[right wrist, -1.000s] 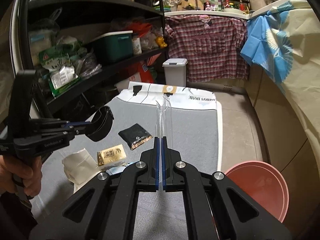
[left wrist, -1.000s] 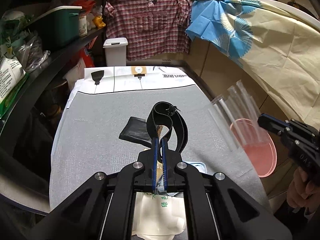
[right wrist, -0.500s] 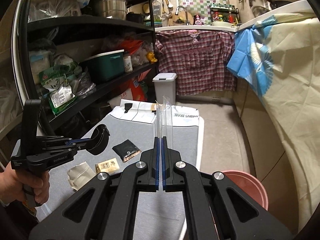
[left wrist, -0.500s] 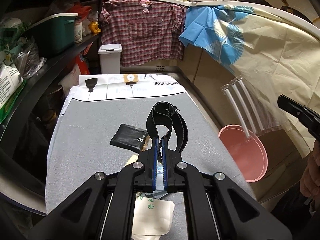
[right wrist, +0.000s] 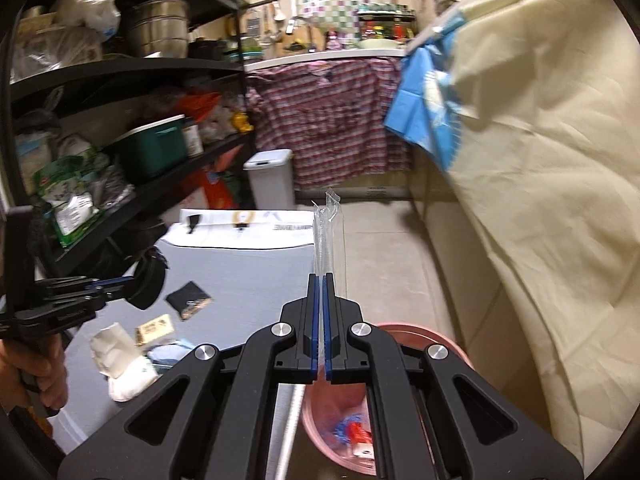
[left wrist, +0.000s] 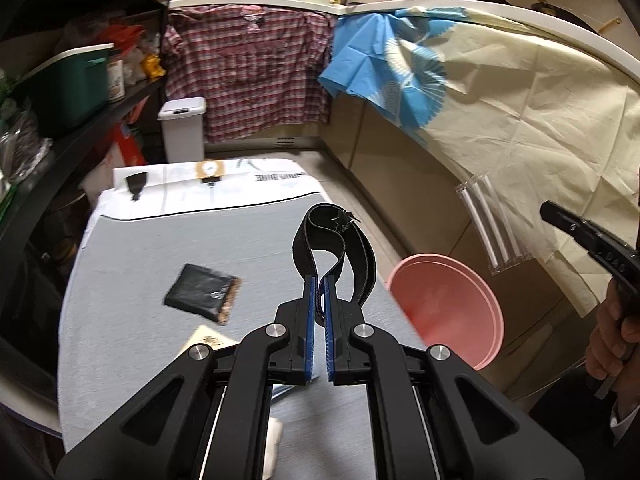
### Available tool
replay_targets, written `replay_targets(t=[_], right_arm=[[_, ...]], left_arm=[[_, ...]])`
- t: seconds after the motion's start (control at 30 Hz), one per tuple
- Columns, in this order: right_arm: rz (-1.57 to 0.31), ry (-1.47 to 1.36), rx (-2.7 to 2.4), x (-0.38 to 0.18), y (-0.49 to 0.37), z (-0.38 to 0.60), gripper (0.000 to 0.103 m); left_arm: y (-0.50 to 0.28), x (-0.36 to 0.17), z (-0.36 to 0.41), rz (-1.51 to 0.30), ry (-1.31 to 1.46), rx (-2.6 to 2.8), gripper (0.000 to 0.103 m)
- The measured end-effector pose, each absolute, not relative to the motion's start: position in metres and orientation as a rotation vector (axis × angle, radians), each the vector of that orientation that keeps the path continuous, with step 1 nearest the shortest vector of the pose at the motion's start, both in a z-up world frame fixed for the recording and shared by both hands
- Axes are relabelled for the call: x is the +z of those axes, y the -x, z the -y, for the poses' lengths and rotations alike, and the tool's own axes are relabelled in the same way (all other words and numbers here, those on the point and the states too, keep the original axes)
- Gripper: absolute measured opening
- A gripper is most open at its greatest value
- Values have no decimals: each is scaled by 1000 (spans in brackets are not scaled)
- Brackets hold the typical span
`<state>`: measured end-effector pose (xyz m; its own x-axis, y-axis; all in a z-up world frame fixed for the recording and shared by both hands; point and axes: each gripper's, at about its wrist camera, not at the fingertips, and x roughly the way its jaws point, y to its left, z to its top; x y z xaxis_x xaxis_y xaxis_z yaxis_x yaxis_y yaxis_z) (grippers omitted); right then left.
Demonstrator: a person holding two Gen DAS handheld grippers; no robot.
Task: Collect trash
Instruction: 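Carry strap and tubes over the pink bucket and open both tools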
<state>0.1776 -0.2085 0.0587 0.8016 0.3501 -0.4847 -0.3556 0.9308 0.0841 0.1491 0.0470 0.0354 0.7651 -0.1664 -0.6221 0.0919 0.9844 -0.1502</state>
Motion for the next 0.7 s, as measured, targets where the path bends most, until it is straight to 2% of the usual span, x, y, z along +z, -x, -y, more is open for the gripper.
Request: replay_targets(t=[0.7], right_arm=[[-603,-43,240,16,-200,261,2]], left_arm=[[-183,9,75,-722,16,-345,4]])
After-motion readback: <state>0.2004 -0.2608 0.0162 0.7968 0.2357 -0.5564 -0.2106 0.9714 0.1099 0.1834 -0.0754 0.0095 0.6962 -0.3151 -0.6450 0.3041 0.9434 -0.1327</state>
